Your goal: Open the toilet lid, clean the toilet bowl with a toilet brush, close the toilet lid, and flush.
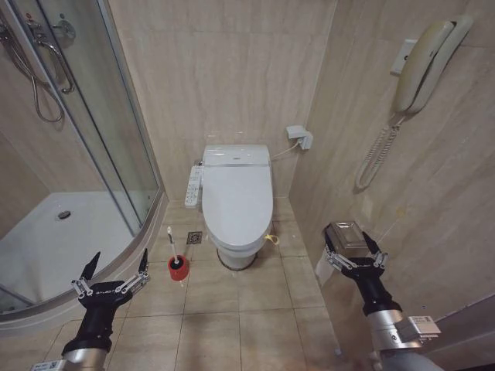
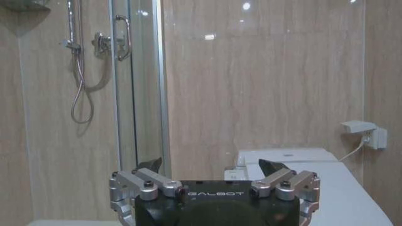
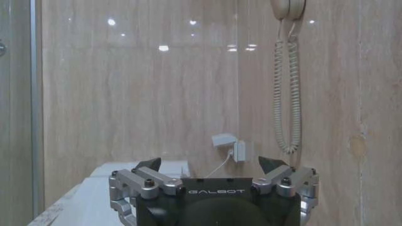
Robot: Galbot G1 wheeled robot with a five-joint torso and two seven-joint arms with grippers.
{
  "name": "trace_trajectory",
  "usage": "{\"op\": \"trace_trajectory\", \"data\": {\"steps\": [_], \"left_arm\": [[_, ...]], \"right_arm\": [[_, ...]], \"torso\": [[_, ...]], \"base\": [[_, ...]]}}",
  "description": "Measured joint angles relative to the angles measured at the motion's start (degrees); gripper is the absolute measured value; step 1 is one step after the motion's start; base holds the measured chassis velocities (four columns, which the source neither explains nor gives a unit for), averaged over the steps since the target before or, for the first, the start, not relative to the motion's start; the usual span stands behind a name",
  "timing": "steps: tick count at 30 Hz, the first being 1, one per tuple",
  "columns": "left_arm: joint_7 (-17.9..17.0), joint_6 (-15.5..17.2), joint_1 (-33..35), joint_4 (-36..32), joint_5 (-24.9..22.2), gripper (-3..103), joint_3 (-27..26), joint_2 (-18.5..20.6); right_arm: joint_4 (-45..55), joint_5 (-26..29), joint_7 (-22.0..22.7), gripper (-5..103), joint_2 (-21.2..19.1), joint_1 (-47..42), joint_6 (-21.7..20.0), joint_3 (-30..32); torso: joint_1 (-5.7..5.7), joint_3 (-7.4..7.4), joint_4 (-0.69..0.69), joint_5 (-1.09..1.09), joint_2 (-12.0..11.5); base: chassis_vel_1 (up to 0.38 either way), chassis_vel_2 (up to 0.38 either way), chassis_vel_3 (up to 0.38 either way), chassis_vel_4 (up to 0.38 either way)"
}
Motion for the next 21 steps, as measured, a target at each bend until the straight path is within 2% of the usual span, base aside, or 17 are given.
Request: {"op": "trace_trajectory", "data": {"steps": [21], "left_arm": [[0.0, 0.0, 0.0, 0.0, 0.0, 100, 0.0, 0.0]], "right_arm": [[0.0, 0.0, 0.0, 100, 0.0, 0.0, 0.0, 0.0]], "torso": [[0.0, 0.0, 0.0, 0.0, 0.0]], "base": [[0.0, 0.0, 0.0, 0.0]]}}
